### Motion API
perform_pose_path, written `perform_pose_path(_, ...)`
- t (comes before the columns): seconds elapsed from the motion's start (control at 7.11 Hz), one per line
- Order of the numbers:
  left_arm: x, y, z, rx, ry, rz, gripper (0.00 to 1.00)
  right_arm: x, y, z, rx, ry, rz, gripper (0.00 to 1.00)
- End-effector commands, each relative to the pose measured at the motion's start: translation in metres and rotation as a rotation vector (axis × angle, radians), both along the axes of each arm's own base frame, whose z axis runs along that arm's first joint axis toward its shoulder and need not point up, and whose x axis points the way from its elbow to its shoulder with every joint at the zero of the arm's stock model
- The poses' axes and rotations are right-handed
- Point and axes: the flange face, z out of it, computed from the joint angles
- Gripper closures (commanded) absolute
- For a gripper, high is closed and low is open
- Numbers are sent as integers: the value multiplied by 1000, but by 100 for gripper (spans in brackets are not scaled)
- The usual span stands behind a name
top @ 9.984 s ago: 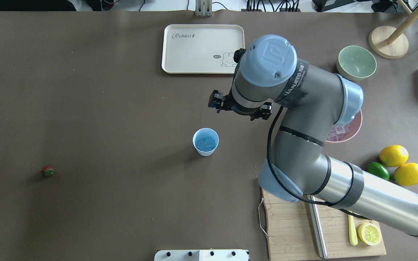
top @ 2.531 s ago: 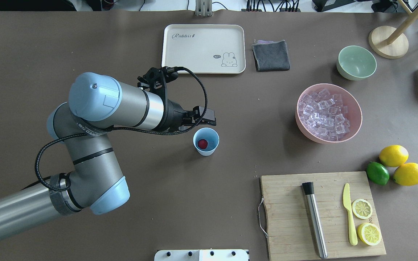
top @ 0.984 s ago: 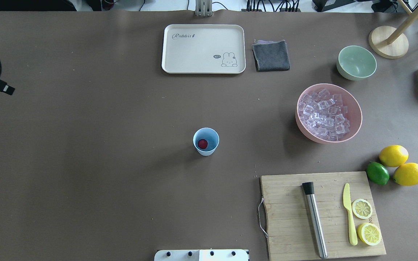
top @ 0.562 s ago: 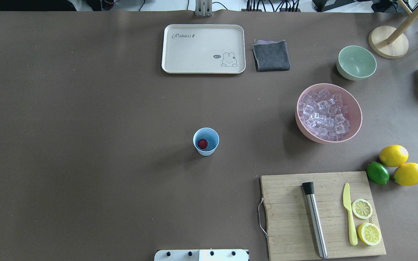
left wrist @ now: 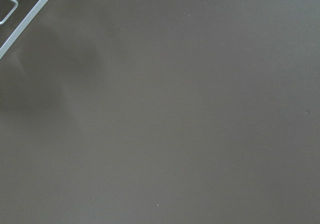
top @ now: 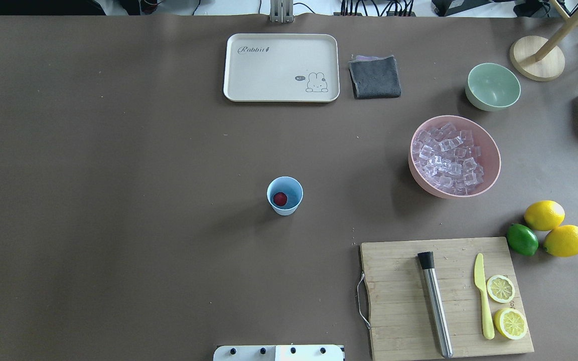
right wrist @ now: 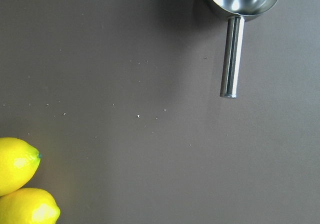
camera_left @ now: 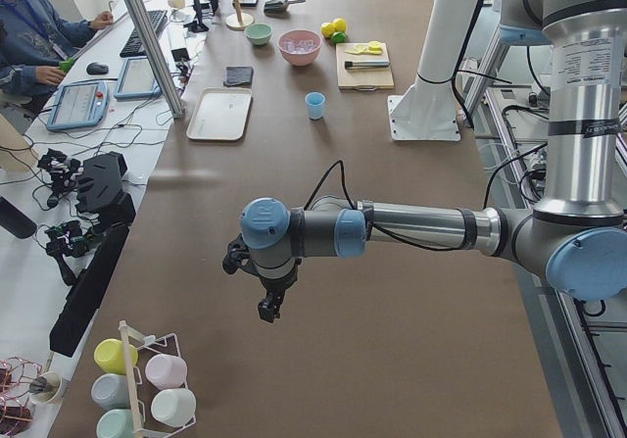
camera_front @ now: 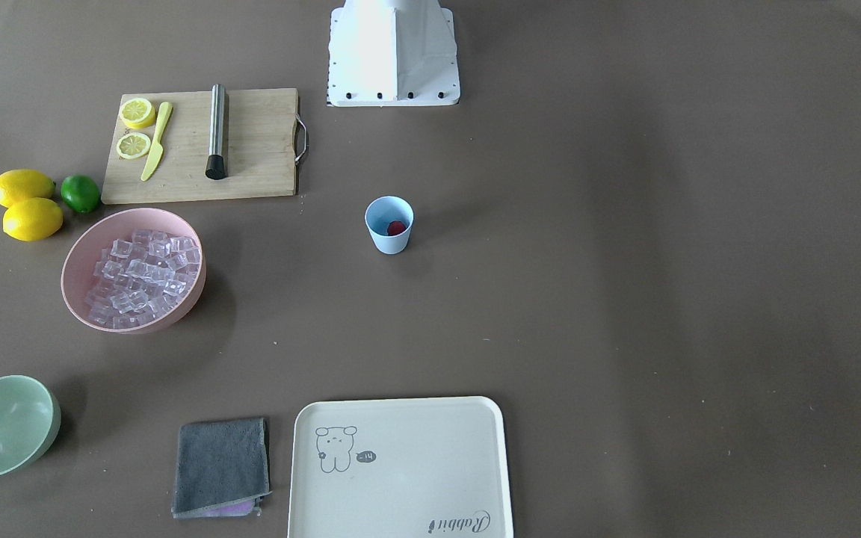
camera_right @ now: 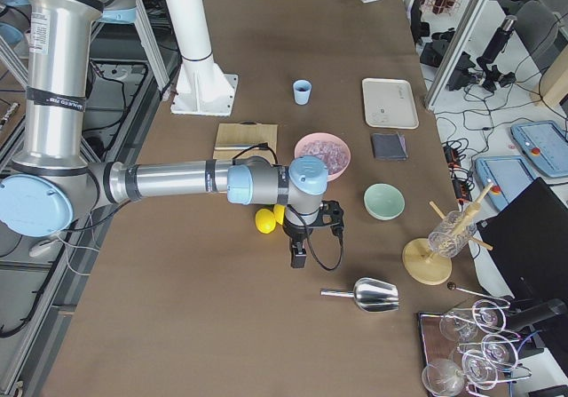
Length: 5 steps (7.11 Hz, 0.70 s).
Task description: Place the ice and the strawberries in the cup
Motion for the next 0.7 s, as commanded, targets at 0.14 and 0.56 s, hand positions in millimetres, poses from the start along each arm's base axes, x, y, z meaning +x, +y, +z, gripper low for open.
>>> perform_pose_path(0.14,-7,7,13,-28,-1,-15,2,0,1,2,-7,0,2,0)
perform_pose_path(0.56,-6,13,22,-47,1,-15,3,0,1,10,-23,1,1,0)
